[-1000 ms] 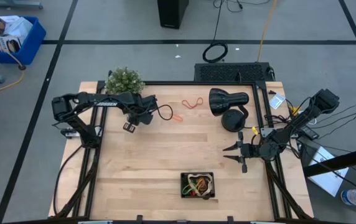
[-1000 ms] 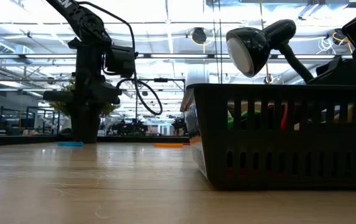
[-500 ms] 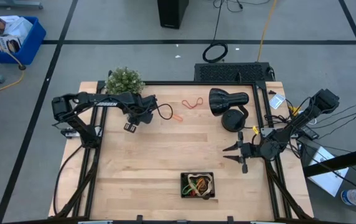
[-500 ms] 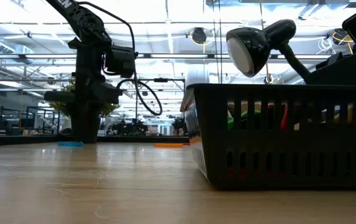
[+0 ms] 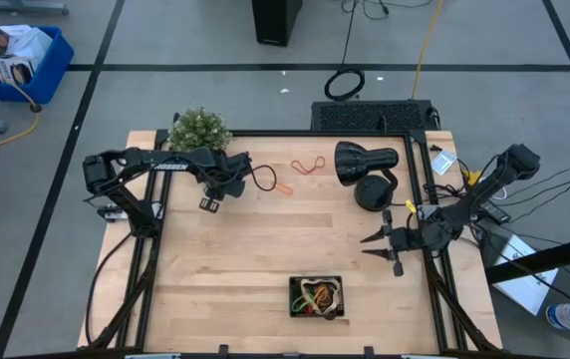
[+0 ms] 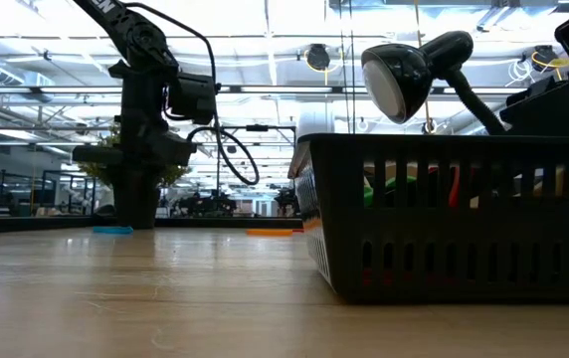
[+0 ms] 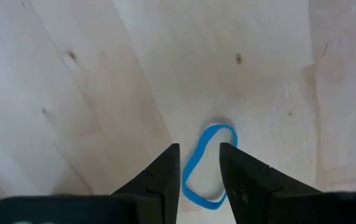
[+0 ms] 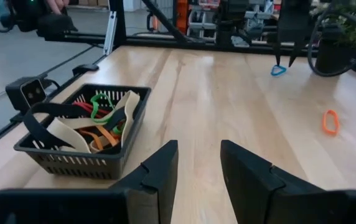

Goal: Pick and place rubber bands into bin
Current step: Put the blue rubber band into the black bin

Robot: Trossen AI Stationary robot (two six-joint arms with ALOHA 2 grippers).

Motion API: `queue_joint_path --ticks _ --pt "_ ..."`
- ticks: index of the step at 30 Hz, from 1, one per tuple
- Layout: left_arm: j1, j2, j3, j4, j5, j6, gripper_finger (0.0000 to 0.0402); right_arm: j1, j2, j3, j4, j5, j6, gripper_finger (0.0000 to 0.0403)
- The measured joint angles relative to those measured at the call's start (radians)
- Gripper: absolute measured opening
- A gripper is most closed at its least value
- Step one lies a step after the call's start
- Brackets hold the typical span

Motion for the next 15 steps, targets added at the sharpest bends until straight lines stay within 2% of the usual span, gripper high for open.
queue_joint_path --ticks 5,15 --pt "0.0 0.0 0.0 0.0 0.0 -0.001 0.012 0.0 -0.144 0.0 -0.109 -0.002 -0.019 0.0116" --pt "0.0 0.0 -0.016 0.012 -0.01 0.042 0.012 0.001 -0.333 0.0 -0.281 -0.03 -0.031 0.0116"
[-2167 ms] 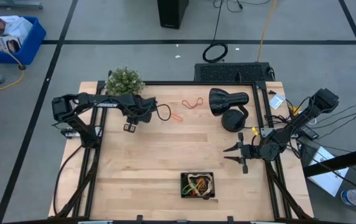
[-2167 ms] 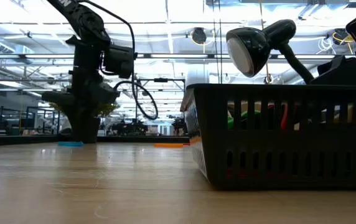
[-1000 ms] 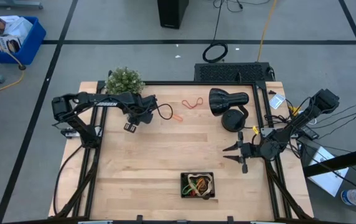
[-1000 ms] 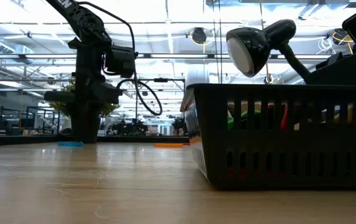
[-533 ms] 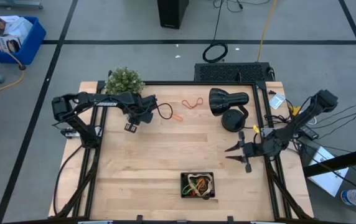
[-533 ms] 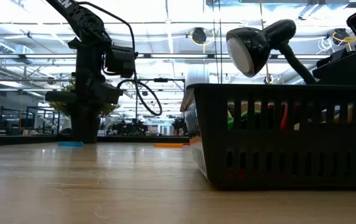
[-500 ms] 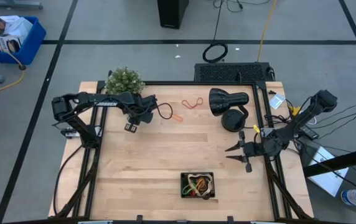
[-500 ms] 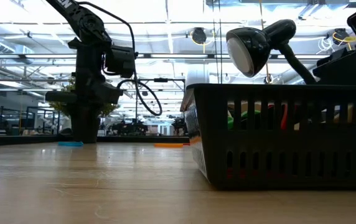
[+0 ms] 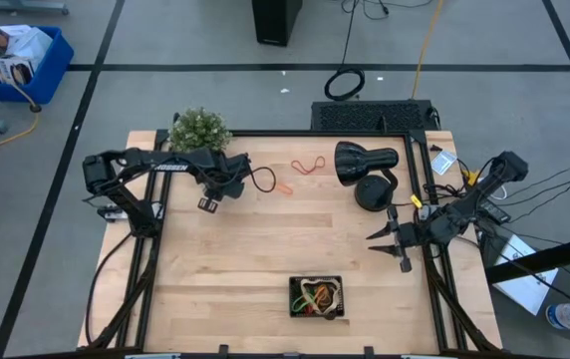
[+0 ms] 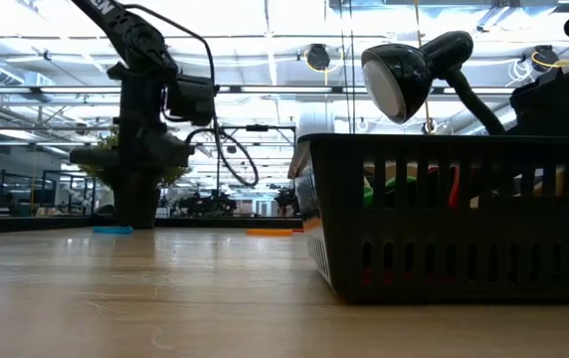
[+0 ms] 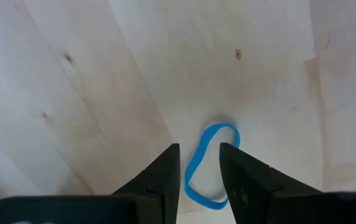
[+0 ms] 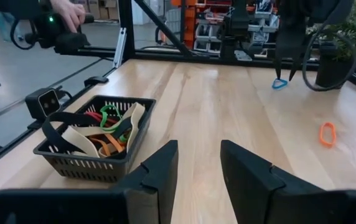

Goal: Pick and place rubber bands into bin
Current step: Put the blue rubber band into the black bin

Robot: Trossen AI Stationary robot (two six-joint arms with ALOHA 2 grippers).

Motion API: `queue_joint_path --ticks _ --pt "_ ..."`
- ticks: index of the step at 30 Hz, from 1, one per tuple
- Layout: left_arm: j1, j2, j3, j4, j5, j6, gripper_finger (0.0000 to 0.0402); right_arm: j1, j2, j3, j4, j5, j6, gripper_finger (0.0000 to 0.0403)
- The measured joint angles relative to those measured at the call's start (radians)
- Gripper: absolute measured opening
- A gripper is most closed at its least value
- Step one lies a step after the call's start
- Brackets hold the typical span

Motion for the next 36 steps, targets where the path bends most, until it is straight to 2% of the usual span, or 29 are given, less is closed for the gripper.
queue_joint_path --ticks 8,28,36 --pt "-0.001 -0.006 -0.14 0.136 -0.033 -0.014 0.012 0.0 -0.02 0.0 -0.012 0.0 -0.002 0.0116" --pt "0.031 -0.002 -0.135 0.172 -0.04 -0.03 0.012 0.0 -0.02 0.0 -0.017 0.003 0.0 0.0116" --pt "0.065 -0.002 -0.135 0.172 0.022 -0.069 0.012 0.0 -0.02 0.0 -0.018 0.003 0.0 0.0116"
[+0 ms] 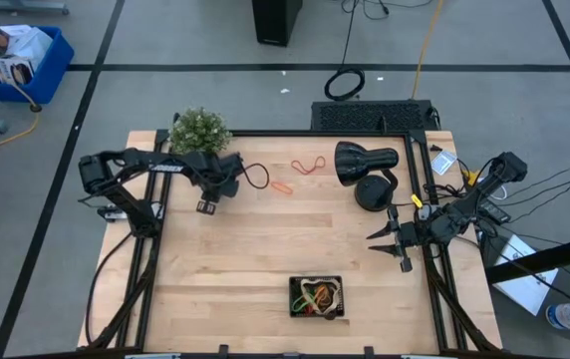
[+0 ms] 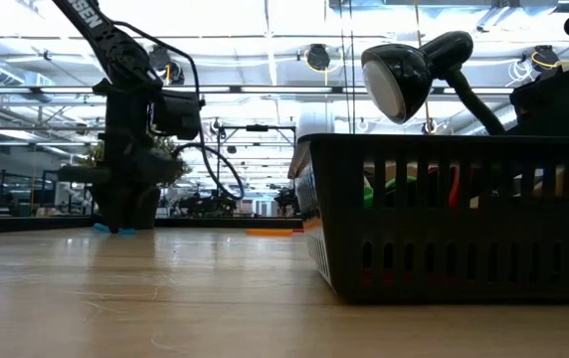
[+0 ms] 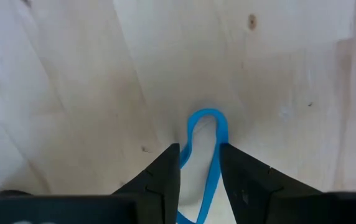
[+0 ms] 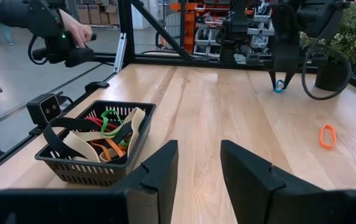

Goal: Pick and place rubber bands into bin
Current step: Put the blue rubber band into the black bin

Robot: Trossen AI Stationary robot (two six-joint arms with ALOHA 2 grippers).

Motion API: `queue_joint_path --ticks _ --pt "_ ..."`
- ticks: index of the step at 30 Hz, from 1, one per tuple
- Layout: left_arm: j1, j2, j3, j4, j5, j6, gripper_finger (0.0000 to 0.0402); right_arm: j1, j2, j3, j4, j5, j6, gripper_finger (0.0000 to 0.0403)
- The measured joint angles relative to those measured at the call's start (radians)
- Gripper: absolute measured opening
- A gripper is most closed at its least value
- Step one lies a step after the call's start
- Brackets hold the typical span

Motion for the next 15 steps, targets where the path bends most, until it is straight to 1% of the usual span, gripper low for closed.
queue_joint_path --ticks 4,11,13,15 --pt "0.029 0.0 0.0 0.0 0.037 -0.041 0.012 0.0 0.0 0.0 0.0 0.0 0.0 0.0116" --pt "0.047 0.0 0.0 0.0 0.059 -0.009 0.012 0.0 0.0 0.0 0.0 0.0 0.0 0.0116" --pt "0.047 0.0 0.0 -0.001 0.064 -0.019 0.0113 0.0 0.0 0.0 0.0 0.0 0.0 0.0116" --pt "0.047 0.001 0.0 -0.005 0.068 -0.039 0.0096 0.0 0.0 0.0 0.0 0.0 -0.003 0.0116"
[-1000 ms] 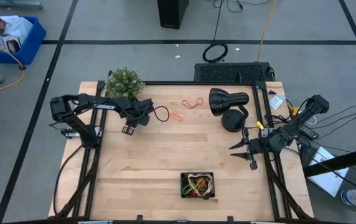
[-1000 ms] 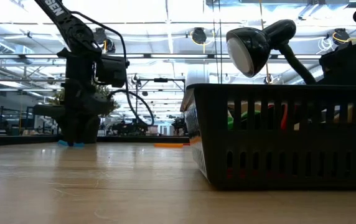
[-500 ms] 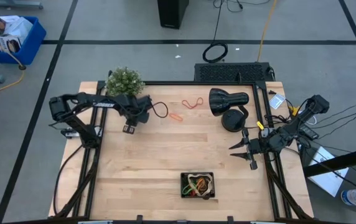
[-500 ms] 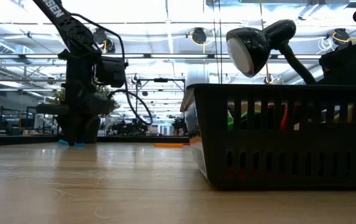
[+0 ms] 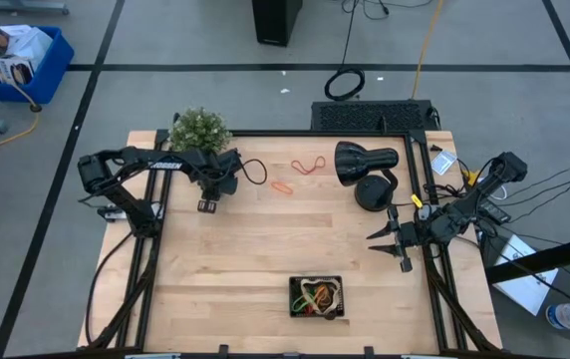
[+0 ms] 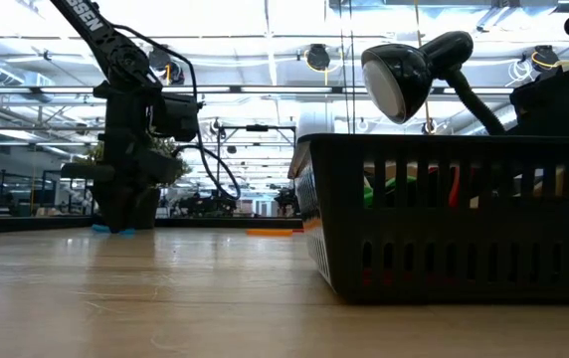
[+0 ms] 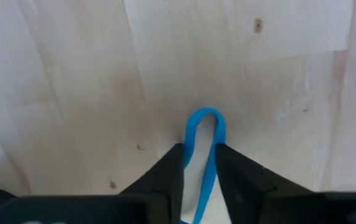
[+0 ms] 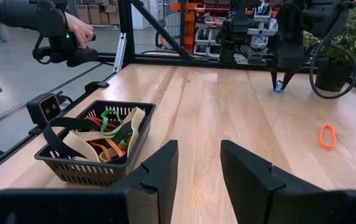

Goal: Pick and place rubber bands into bin
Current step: Put the blue rubber band into the black bin

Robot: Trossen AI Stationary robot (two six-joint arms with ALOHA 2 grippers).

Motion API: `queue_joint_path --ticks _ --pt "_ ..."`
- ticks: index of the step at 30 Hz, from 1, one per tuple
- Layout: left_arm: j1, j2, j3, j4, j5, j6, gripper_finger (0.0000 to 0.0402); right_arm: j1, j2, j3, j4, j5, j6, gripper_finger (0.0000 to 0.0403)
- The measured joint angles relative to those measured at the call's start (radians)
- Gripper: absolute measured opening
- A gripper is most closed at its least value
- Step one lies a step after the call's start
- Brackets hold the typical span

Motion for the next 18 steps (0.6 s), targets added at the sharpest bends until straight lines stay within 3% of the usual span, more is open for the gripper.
queue_joint_path --ticks 6,18 --pt "0.0 0.0 0.0 0.01 0.007 -0.027 0.0012 0.0 0.0 0.0 0.0 0.0 -0.004 0.0116" --pt "-0.013 0.001 0.0 0.005 -0.008 -0.032 0.0004 0.0 0.0 0.0 0.0 0.001 -0.009 0.0116"
